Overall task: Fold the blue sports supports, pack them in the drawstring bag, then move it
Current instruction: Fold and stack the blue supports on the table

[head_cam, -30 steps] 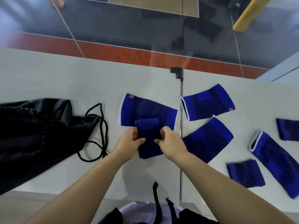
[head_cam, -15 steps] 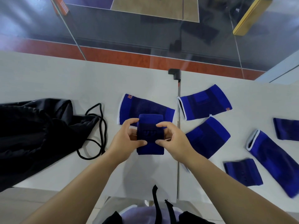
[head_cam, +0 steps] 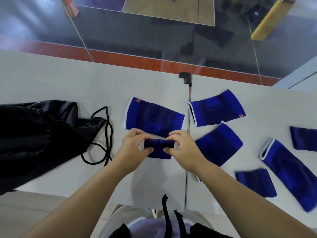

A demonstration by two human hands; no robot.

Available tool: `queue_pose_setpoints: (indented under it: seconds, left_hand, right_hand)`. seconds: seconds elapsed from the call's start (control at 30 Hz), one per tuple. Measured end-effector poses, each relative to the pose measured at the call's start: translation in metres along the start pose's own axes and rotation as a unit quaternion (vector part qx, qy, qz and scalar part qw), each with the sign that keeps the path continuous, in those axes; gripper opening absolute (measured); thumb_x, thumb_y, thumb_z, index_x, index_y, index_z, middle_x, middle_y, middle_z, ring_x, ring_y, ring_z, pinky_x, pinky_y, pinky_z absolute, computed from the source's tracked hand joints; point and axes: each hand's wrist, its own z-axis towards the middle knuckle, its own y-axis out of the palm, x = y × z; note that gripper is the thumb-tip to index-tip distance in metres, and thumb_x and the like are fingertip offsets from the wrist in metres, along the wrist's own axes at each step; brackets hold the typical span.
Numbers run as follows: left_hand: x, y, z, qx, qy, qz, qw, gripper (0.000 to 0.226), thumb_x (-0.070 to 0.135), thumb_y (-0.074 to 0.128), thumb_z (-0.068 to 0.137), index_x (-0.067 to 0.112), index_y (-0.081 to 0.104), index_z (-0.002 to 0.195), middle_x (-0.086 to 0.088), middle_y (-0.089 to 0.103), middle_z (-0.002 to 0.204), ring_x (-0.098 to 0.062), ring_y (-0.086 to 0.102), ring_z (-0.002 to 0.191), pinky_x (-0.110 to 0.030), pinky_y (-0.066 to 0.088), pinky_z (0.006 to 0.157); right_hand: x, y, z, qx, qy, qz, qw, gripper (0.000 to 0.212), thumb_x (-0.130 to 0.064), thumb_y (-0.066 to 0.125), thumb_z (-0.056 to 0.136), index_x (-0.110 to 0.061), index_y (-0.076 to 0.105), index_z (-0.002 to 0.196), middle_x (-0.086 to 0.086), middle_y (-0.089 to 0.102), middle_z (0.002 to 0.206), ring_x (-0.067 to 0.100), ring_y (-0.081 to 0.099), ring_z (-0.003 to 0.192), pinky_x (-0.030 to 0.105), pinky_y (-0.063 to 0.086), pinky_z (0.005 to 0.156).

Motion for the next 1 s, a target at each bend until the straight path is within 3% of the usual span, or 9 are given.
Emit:
queue_pose_setpoints:
  seconds: [0.1, 0.2, 0.27, 0.4, 0.57, 0.67, 0.8, 1.0]
  left_hand:
    - [0.001, -0.001, -0.002, -0.027, -0.040, -0.064, 0.997, 0.025, 0.009, 0.062, 0.086, 0.034, 0.059, 0.090, 0.012, 0.062, 0.096, -0.003, 0.057, 0.091, -0.011, 0.042, 0.077]
    - [-0.001, 0.002, -0.003, -0.036, -0.094, -0.122, 0.987, 0.025, 0.012, 0.059, 0.089, 0.037, 0.054, 0.089, 0.002, 0.065, 0.089, -0.014, 0.062, 0.079, -0.023, 0.049, 0.069]
    - [-0.004, 0.004, -0.003, -0.041, -0.118, -0.106, 0.986, 0.021, 0.016, 0.058, 0.090, 0.036, 0.052, 0.094, -0.001, 0.063, 0.095, -0.019, 0.062, 0.078, -0.031, 0.053, 0.069]
    - [-0.012, 0.007, -0.004, -0.038, -0.140, -0.009, 0.989, 0.028, 0.024, 0.057, 0.091, 0.027, 0.050, 0.118, 0.002, 0.056, 0.109, -0.018, 0.060, 0.092, -0.030, 0.052, 0.078]
    - [-0.022, 0.007, -0.009, 0.033, -0.051, 0.114, 0.992, 0.031, 0.024, 0.059, 0.090, 0.016, 0.057, 0.120, 0.003, 0.049, 0.117, -0.017, 0.047, 0.108, -0.029, 0.042, 0.094]
    - [-0.019, 0.008, -0.014, 0.055, 0.045, 0.169, 0.983, 0.026, 0.021, 0.063, 0.088, 0.014, 0.065, 0.113, 0.001, 0.058, 0.114, -0.021, 0.047, 0.107, -0.025, 0.036, 0.091]
    - [-0.015, 0.015, -0.018, 0.016, 0.137, 0.216, 0.967, 0.026, 0.024, 0.062, 0.084, 0.012, 0.070, 0.106, -0.003, 0.066, 0.107, -0.026, 0.058, 0.101, -0.031, 0.045, 0.090]
    - [-0.022, 0.021, -0.022, -0.051, 0.124, 0.264, 0.955, 0.037, 0.015, 0.072, 0.078, 0.013, 0.067, 0.114, -0.003, 0.063, 0.115, -0.028, 0.059, 0.106, -0.041, 0.052, 0.090]
  right_hand:
    - [-0.001, -0.004, -0.002, -0.059, 0.031, 0.055, 0.996, 0.018, -0.022, 0.060, 0.091, -0.020, 0.056, 0.109, -0.001, 0.063, 0.099, 0.015, 0.060, 0.094, 0.033, 0.054, 0.086]
    - [0.000, -0.003, 0.000, -0.072, 0.047, 0.065, 0.994, 0.019, -0.027, 0.055, 0.094, -0.022, 0.049, 0.112, 0.004, 0.065, 0.098, 0.018, 0.065, 0.088, 0.034, 0.058, 0.078]
    - [0.001, -0.001, 0.002, -0.086, 0.063, 0.044, 0.993, 0.022, -0.030, 0.053, 0.095, -0.022, 0.048, 0.115, 0.004, 0.066, 0.099, 0.018, 0.066, 0.083, 0.031, 0.058, 0.074]
    - [0.008, 0.000, 0.002, -0.104, 0.087, -0.047, 0.990, 0.032, -0.037, 0.054, 0.094, -0.021, 0.052, 0.121, 0.000, 0.065, 0.106, 0.014, 0.062, 0.091, 0.030, 0.053, 0.081]
    - [0.010, -0.011, -0.001, -0.080, 0.078, -0.091, 0.990, 0.032, -0.036, 0.055, 0.093, -0.020, 0.054, 0.121, -0.002, 0.063, 0.110, 0.013, 0.059, 0.095, 0.025, 0.047, 0.082]
    - [0.009, -0.018, -0.002, -0.070, 0.063, -0.095, 0.991, 0.031, -0.035, 0.055, 0.093, -0.019, 0.054, 0.120, -0.002, 0.064, 0.109, 0.014, 0.060, 0.096, 0.025, 0.047, 0.081]
    - [0.009, -0.026, -0.004, -0.067, 0.053, -0.096, 0.992, 0.031, -0.034, 0.056, 0.094, -0.019, 0.054, 0.121, -0.001, 0.064, 0.110, 0.012, 0.059, 0.096, 0.023, 0.045, 0.080]
    - [0.013, -0.026, -0.010, -0.089, 0.037, -0.112, 0.989, 0.032, -0.034, 0.055, 0.094, -0.019, 0.054, 0.122, -0.001, 0.065, 0.113, 0.010, 0.059, 0.094, 0.023, 0.047, 0.081]
